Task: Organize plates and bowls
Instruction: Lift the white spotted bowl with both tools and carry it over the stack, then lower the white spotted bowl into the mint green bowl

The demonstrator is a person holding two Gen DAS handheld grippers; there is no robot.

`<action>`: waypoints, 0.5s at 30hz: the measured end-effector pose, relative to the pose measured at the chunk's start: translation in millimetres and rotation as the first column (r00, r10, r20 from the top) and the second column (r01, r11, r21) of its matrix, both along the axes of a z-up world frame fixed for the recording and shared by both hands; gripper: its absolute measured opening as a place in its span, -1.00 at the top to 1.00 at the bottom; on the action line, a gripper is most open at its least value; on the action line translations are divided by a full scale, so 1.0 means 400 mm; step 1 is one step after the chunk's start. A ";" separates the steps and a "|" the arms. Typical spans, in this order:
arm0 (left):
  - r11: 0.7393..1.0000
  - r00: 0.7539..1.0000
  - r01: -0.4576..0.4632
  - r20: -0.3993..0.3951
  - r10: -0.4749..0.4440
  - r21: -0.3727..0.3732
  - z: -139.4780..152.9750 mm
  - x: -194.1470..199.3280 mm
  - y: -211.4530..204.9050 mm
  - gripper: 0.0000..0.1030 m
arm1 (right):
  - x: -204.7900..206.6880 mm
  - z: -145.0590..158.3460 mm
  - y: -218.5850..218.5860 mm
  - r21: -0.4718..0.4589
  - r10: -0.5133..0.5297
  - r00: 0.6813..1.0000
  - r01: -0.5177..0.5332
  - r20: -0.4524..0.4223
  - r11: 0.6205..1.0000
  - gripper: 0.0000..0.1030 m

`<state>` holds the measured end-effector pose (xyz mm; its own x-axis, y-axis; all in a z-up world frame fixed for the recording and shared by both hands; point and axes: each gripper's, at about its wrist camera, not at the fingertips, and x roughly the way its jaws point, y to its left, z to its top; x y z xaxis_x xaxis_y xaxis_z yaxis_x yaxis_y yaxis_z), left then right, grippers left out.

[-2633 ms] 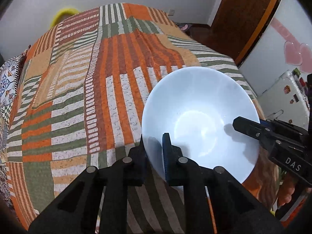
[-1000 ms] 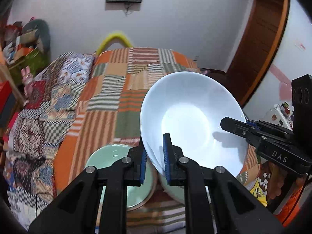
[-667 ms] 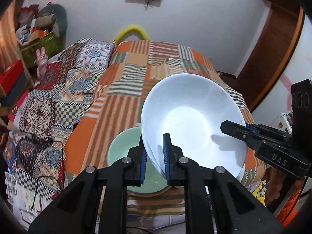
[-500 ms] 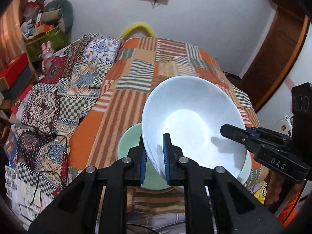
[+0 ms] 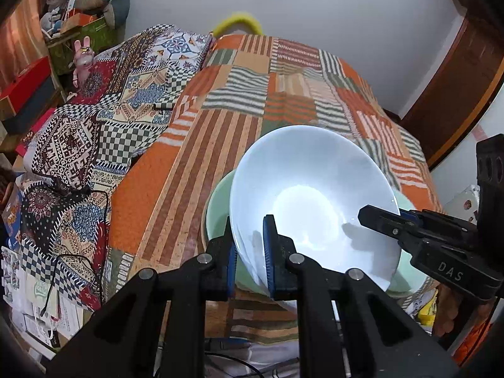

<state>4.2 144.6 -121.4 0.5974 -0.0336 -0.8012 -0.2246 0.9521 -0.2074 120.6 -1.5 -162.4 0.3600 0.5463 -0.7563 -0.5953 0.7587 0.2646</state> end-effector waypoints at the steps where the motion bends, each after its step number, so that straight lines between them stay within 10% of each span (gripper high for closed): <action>1: 1.000 1.000 -0.002 -0.007 0.002 0.001 -0.009 0.002 0.001 0.72 | 0.002 -0.007 0.003 -0.004 -0.002 1.000 0.002 -0.006 1.000 0.68; 15: 1.000 0.997 -0.016 -0.071 0.015 -0.013 -0.091 0.032 0.018 0.72 | 0.023 -0.074 0.023 -0.045 -0.021 0.997 0.018 -0.068 0.999 0.68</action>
<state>17.0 151.7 -157.6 0.5394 -0.0357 -0.8413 -0.2544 0.9455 -0.2032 129.9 7.8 -192.1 0.3166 0.5051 -0.8029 -0.5620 0.7818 0.2702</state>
